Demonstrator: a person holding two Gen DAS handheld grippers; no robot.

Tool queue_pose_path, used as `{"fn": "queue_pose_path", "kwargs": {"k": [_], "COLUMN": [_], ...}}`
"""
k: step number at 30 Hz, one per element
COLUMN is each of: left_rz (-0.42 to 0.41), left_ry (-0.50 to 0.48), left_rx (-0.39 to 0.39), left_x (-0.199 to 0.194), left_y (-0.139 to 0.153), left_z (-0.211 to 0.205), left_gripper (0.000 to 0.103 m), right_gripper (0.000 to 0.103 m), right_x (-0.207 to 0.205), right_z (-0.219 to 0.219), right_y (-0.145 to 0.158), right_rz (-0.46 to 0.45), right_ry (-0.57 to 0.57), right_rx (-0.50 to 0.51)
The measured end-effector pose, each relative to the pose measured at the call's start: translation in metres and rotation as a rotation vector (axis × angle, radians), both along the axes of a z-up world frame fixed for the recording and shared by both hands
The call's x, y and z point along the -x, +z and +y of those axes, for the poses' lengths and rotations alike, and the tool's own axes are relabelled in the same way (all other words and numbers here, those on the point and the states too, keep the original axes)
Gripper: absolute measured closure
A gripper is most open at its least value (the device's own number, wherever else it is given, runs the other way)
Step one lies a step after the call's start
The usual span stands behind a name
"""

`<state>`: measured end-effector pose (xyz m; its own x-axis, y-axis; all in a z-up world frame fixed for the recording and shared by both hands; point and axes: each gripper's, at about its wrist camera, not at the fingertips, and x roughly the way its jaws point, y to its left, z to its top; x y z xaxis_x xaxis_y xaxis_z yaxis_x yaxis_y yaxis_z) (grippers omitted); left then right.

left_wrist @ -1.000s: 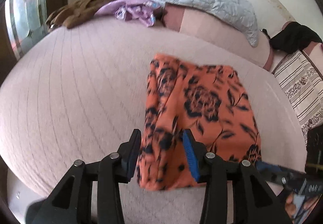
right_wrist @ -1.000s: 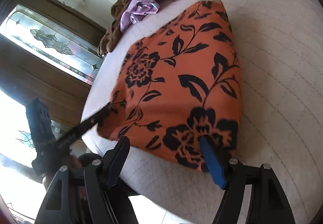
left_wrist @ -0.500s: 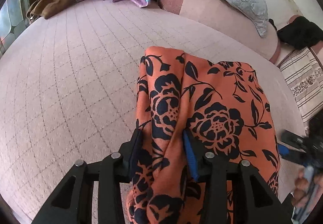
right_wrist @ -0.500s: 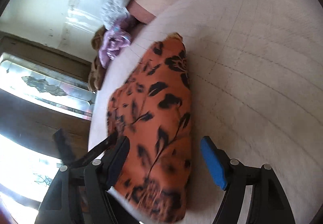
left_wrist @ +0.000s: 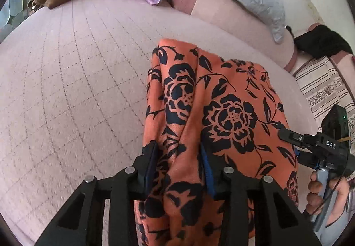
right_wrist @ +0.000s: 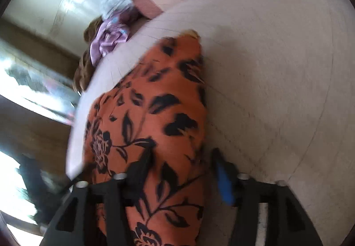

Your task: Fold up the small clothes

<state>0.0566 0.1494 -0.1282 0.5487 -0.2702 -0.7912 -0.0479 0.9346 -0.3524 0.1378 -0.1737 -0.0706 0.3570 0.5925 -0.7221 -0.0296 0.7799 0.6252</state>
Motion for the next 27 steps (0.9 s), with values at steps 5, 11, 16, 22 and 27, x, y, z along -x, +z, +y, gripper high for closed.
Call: {"fn": "queue_pose_path", "kwargs": {"k": [5,11,16,22,27], "left_rz": [0.004,-0.025,0.015,-0.033,-0.150], "left_ry": [-0.013,-0.006,-0.006,-0.022,-0.054], "left_rx": [-0.004,0.019,0.069,0.057,0.088], "left_x": [-0.003,0.007,-0.001,0.005,0.003], "left_y": [0.004,0.017,0.004,0.033,0.077], "left_z": [0.003,0.004,0.008,0.008,0.000], "left_gripper": [0.065,0.060,0.076,0.090,0.090], "right_gripper": [0.040,0.059,0.045,0.067,0.069], "right_x": [0.000,0.002,-0.002,-0.001,0.005], "right_z": [0.010,0.028,0.012,0.026,0.008], "right_y": [-0.007,0.014,-0.012,0.021,0.081], "right_rz": [0.016,-0.047,0.028,-0.047,-0.200], "right_ry": [0.065,0.095,0.049,0.107,0.094], "right_rx": [-0.058,0.055,-0.054,0.048,0.104]}}
